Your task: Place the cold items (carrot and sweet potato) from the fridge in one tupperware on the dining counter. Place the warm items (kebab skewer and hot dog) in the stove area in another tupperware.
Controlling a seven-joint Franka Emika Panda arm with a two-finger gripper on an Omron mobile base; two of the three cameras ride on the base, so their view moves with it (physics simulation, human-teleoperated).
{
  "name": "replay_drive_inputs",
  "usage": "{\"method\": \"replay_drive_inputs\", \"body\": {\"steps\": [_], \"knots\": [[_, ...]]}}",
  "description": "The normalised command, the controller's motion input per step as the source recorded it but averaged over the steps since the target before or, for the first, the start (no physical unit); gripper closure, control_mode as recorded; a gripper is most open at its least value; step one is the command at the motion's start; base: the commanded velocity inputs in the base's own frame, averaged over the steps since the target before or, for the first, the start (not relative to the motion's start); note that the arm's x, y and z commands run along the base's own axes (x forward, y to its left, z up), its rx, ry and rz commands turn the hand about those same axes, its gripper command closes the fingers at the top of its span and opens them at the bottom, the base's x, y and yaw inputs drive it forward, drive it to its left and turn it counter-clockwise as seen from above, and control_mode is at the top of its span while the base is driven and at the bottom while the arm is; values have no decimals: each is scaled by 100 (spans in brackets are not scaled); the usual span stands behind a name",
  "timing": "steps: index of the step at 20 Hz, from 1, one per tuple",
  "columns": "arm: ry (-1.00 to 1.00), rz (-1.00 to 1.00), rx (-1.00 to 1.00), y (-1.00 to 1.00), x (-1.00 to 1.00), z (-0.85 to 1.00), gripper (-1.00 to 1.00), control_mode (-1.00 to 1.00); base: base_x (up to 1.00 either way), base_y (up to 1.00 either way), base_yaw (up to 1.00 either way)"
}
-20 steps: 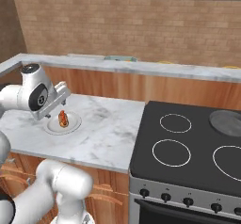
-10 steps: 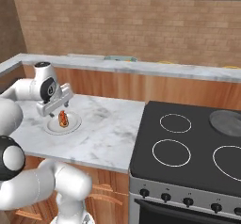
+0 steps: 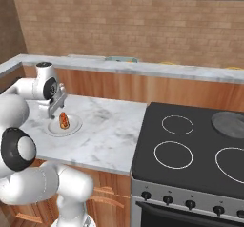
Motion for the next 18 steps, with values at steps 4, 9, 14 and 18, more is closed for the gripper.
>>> {"method": "replay_drive_inputs", "body": {"steps": [4,9,14,18], "knots": [[4,72,-15,12,0,-5,-100,-100,0,0,0],[-1,72,-16,14,0,-4,-100,-100,0,0,0],[0,69,-14,13,0,-15,-100,-100,0,0,0],[0,68,-11,6,0,-22,-100,-100,0,0,0]]}}
